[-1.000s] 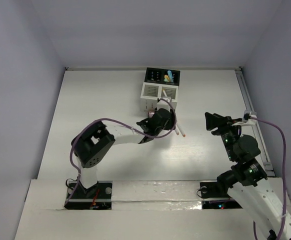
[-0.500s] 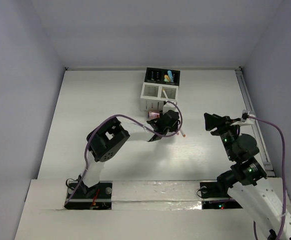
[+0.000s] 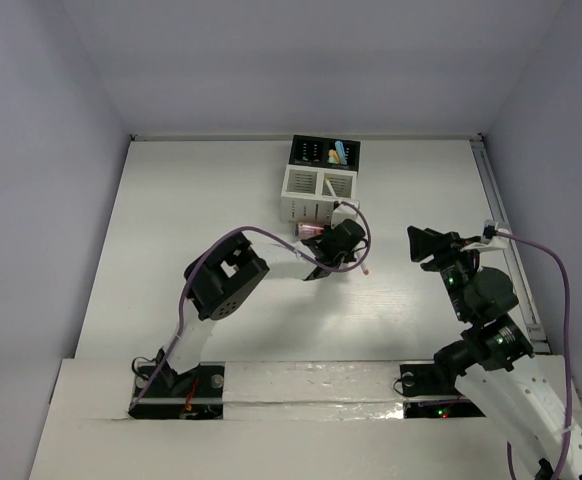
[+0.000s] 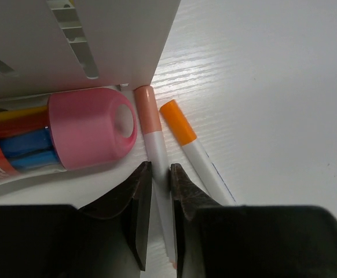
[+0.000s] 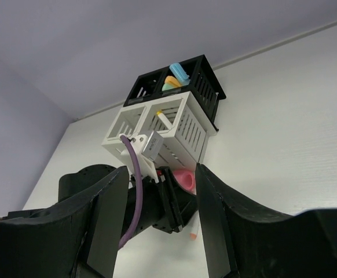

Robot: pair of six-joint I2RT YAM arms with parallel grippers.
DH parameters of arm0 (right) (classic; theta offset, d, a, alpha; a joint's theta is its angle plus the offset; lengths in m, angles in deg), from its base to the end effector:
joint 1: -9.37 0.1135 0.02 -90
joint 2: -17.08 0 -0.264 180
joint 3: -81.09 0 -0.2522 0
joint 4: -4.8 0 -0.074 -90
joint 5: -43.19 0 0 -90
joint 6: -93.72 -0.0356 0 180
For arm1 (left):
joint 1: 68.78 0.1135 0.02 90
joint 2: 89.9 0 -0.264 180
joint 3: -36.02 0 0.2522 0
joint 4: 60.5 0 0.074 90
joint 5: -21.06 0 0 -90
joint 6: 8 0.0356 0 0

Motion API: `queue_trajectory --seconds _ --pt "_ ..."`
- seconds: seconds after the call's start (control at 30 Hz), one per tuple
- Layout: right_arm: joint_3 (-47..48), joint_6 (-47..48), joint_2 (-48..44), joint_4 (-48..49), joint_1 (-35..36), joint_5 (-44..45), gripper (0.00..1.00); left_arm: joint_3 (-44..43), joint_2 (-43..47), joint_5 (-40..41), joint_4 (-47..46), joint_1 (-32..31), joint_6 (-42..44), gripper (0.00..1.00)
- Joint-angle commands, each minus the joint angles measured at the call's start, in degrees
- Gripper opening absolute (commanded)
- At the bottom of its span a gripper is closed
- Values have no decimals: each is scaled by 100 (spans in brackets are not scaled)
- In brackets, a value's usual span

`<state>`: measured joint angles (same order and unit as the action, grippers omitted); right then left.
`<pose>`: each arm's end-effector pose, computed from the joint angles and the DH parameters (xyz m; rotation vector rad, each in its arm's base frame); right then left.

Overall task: Sort the stationery into containers
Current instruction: Pick up the pen from the center of the board.

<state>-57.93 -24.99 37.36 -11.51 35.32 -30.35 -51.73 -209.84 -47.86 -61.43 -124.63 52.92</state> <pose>0.1088 0.0417 0.3024 0.2710 1.4980 0.5523 0.2671 -0.3709 0.1523 0.2730 2.0996 -0.5111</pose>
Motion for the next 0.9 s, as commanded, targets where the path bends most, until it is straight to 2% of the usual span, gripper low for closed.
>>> queue_trajectory --seconds 0.0,0.2,0.3,0.63,0.73,0.77,0.87 --pt "178 50 -58 105 24 5 56 -71 -21 -7 134 -13 52 12" --pt "178 50 -94 105 24 23 56 323 181 -69 178 -13 -10 10" --pt "178 41 -102 97 24 40 56 395 199 -87 213 -13 -1 14" --pt "152 32 -243 88 24 120 55 105 -47 -148 397 -13 306 20" --pt "152 32 -243 79 24 120 55 -35 -126 -95 572 -13 412 16" --pt "160 32 -269 79 24 128 55 -71 -152 -78 626 -13 438 9" --pt "161 41 -304 70 24 128 55 -80 -188 -60 688 -13 500 0"
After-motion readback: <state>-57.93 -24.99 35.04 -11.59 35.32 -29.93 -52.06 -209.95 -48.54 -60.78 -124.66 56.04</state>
